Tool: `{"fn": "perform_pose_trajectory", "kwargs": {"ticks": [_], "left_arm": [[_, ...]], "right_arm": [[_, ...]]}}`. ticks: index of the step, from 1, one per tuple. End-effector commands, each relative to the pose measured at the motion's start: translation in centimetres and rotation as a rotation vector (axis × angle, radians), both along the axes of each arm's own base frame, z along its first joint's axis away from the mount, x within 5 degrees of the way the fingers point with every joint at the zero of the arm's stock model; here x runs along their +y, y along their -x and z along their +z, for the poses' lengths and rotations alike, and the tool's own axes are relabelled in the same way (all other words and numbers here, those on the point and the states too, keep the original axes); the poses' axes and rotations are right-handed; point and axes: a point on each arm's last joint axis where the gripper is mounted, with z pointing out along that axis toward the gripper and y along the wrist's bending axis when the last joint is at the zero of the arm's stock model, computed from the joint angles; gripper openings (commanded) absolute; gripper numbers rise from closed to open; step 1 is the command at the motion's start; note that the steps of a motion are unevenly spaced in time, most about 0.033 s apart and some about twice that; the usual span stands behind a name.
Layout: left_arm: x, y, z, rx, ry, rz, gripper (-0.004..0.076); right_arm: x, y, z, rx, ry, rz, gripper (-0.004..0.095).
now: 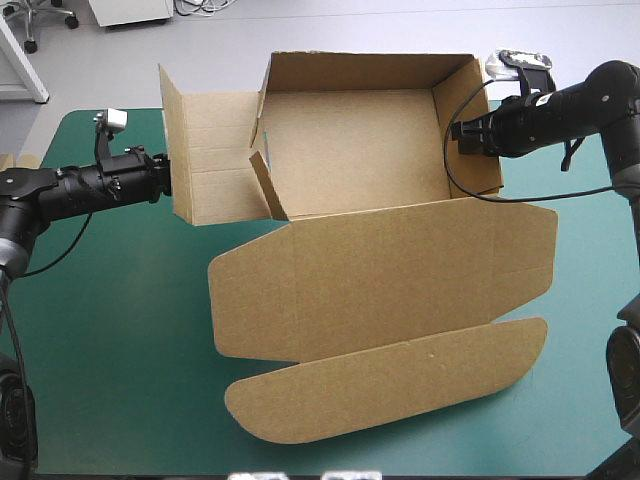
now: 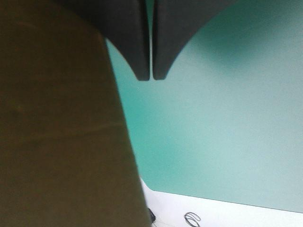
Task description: Fold the box
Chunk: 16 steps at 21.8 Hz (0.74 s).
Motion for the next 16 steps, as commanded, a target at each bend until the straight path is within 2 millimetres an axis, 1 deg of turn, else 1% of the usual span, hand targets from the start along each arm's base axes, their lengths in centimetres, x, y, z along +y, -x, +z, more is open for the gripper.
{"fn": "perform_pose_trajectory", "kwargs": {"ticks": [1,5,9,13,14,16], "left_arm": [[-2.1,1.8,3.4,-0.087,0.09,-0.129,0.0006],[-2.8,2.0,3.2,-0.064,0.082,-0.149,0.0006],[-2.9,2.6,4.3,-0.079,0.118,-0.134,0.0006],[-2.8,3.1,5.1,-0.109,0.102,-0.1,0.0013],[-2.9,3.3,5.1,-0.11,0.105,-0.11,0.0039],[-3.6,3.5,5.2,-0.109,0.116,-0.142,0.0169]], "right_arm": [[1.0,1.2,2.1,-0.051,-0.047,0.024,-0.0013],[1.3,1.1,1.8,-0.044,-0.047,0.034,-0.0013],[1.1,0.9,1.6,-0.035,-0.028,0.017,-0.0013],[1.1,0.9,1.5,-0.032,-0.023,0.01,-0.0013],[1.0,0.9,1.5,-0.032,-0.021,0.009,-0.0013],[1.0,0.9,1.5,-0.032,-0.021,0.009,-0.0013]]}}
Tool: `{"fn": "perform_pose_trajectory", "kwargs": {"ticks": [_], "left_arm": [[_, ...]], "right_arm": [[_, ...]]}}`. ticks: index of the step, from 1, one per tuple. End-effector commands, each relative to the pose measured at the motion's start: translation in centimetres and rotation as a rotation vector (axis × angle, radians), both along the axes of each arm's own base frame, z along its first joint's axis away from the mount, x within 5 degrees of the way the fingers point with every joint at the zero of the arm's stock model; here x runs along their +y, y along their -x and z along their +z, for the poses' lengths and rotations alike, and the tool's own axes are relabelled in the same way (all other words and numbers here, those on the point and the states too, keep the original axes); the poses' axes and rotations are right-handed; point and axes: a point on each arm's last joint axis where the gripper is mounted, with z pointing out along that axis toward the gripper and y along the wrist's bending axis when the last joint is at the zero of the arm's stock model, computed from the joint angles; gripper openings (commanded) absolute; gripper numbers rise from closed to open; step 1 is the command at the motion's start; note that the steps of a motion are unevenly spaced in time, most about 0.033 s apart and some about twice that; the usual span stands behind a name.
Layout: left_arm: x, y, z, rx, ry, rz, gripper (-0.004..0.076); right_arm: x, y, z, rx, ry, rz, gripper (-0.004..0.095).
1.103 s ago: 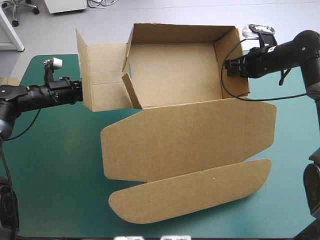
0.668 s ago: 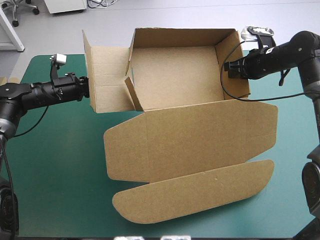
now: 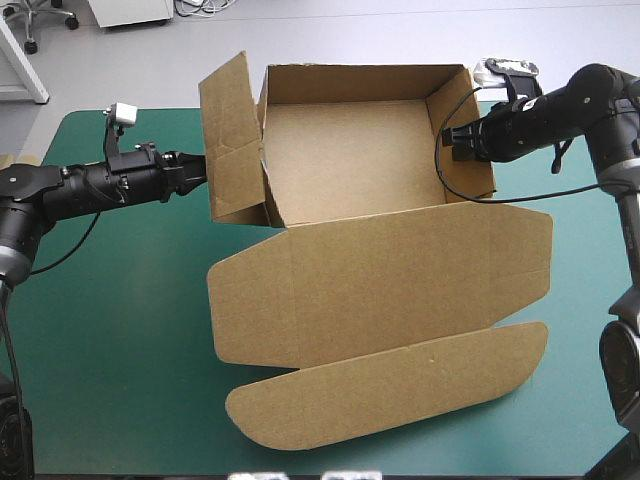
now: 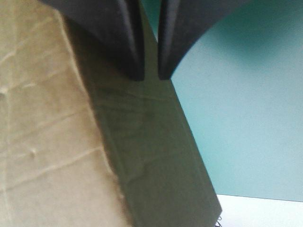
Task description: Fold the box
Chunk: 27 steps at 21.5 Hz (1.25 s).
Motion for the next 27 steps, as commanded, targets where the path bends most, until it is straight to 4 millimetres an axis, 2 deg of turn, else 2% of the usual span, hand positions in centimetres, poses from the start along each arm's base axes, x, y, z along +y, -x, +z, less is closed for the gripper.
{"fn": "perform_pose_trajectory", "kwargs": {"ticks": [1,3,5,12,16,21,24,27], "left_arm": [[-1.7,1.8,2.9,-0.071,0.094,-0.102,0.0259],[-2.3,1.9,2.8,-0.069,0.083,-0.123,0.037],[-2.3,2.0,2.8,-0.06,0.09,-0.124,0.0402],[-2.4,2.9,3.8,-0.081,0.105,-0.123,0.0403],[-2.3,3.4,5.4,-0.107,0.021,-0.086,0.0403],[-4.0,3.2,4.5,-0.079,-0.15,-0.066,0.0405],[-4.8,2.9,4.5,-0.069,-0.142,-0.032,0.0501],[-4.8,2.8,4.6,-0.019,-0.104,-0.003,0.052]], "right_arm": [[0.3,1.5,2.6,-0.066,-0.048,0.007,-0.0013],[0.5,1.5,2.6,-0.066,-0.046,0.012,-0.0013],[0.9,1.6,2.5,-0.066,-0.036,0.023,-0.0013],[2.0,1.2,1.7,-0.041,0.0,0.035,-0.0012],[2.9,0.6,0.8,-0.017,0.017,0.051,-0.0012],[2.9,0.4,0.5,-0.008,0.016,0.047,-0.0012],[3.5,0.6,0.5,-0.01,0.017,0.066,-0.0012],[3.6,0.6,0.5,-0.009,0.013,0.069,-0.001]]}}
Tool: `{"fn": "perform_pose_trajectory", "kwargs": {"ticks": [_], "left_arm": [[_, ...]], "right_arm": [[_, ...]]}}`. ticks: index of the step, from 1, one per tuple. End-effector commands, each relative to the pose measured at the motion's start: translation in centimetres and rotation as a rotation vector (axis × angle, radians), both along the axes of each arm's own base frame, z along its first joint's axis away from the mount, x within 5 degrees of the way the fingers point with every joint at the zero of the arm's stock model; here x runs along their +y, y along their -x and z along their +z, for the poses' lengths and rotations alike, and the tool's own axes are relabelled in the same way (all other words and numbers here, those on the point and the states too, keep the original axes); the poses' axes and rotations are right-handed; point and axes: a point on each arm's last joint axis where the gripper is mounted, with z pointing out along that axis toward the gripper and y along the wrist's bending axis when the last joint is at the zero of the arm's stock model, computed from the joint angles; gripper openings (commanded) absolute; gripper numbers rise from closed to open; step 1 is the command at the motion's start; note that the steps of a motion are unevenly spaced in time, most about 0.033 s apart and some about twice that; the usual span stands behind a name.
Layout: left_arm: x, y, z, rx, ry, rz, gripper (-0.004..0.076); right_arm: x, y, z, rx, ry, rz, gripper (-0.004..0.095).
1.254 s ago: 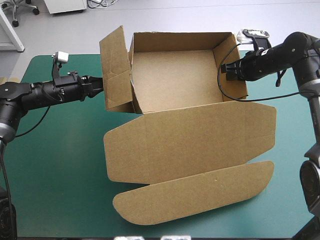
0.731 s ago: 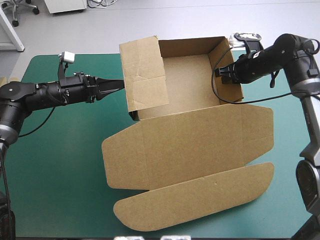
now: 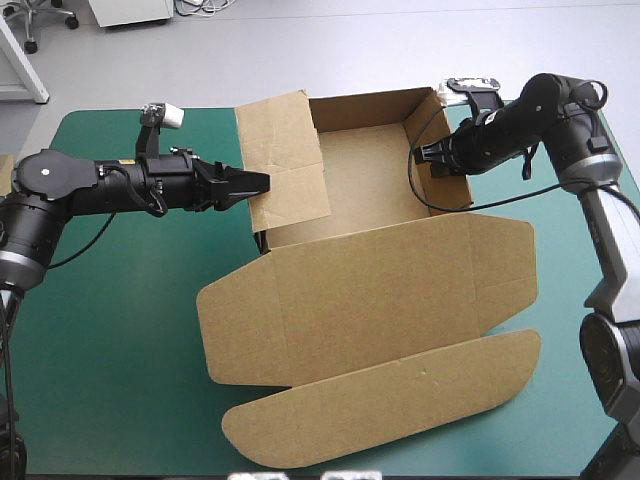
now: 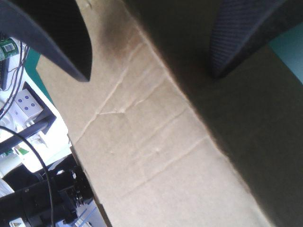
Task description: Fold the box
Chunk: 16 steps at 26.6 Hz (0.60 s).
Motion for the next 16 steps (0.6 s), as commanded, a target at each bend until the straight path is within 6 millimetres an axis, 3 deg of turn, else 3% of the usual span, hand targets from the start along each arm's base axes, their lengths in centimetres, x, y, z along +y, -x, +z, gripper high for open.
{"fn": "perform_pose_trajectory", "kwargs": {"ticks": [1,8,16], "left_arm": [[-0.2,0.8,2.4,-0.033,0.097,0.04,0.0519],[-0.5,0.5,3.1,-0.064,0.068,0.092,0.0503],[-3.2,0.7,3.2,-0.109,-0.036,0.136,0.0501]], "right_arm": [[0.2,1.6,2.9,-0.07,-0.066,0.01,-0.0011],[0.2,1.5,2.9,-0.069,-0.06,0.001,0.0002],[0.1,1.5,2.9,-0.07,-0.051,-0.004,0.0002]]}}
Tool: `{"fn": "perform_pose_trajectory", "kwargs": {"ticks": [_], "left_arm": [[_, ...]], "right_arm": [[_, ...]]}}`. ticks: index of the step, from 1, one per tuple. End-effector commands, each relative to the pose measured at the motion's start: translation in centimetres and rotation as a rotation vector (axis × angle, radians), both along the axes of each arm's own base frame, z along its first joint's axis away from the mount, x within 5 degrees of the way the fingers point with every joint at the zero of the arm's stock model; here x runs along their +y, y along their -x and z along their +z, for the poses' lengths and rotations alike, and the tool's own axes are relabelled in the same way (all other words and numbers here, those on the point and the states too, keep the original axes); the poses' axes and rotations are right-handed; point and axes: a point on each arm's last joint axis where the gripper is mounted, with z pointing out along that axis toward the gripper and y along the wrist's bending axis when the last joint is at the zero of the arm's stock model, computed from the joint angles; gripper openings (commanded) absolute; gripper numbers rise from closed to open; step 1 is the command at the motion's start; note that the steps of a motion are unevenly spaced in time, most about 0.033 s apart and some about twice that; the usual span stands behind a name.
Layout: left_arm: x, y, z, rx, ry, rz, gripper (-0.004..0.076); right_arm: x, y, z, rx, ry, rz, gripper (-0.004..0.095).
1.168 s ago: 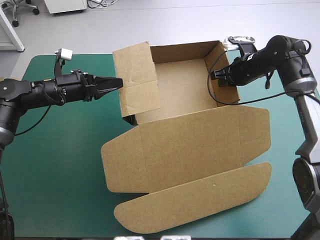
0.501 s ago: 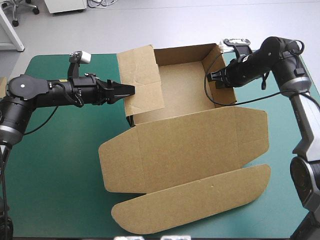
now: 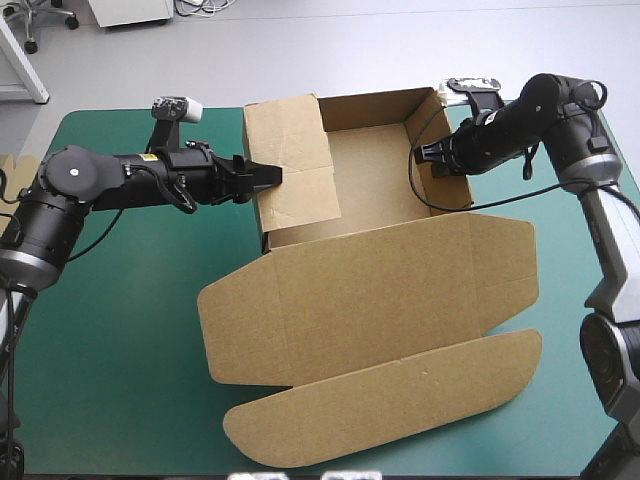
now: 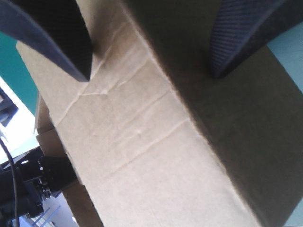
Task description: Fold the box
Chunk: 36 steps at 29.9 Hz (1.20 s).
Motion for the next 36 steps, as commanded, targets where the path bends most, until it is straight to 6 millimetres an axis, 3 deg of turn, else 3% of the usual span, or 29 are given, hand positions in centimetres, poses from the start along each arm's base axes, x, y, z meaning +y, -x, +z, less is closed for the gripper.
{"fn": "perform_pose_trajectory", "kwargs": {"ticks": [1,13,21,29,36], "left_arm": [[-1.0,0.9,2.5,-0.083,0.054,0.053,0.0501],[-0.4,0.5,1.7,-0.007,0.0,0.185,0.0472],[-1.1,0.4,1.9,-0.028,0.016,0.2,0.0464],[-3.4,-0.7,-0.2,0.039,-0.033,0.193,0.0464],[-3.6,-1.4,-1.7,0.089,-0.126,0.26,0.0463]], "right_arm": [[0.0,1.5,2.9,-0.071,-0.055,-0.003,0.0002],[-0.2,1.3,2.9,-0.075,-0.042,-0.036,0.0002],[1.8,1.7,2.6,-0.103,0.057,-0.016,0.0002],[2.0,1.8,2.7,-0.103,0.054,-0.017,0.0002],[2.0,1.7,2.7,-0.106,0.052,-0.019,0.0002]]}}
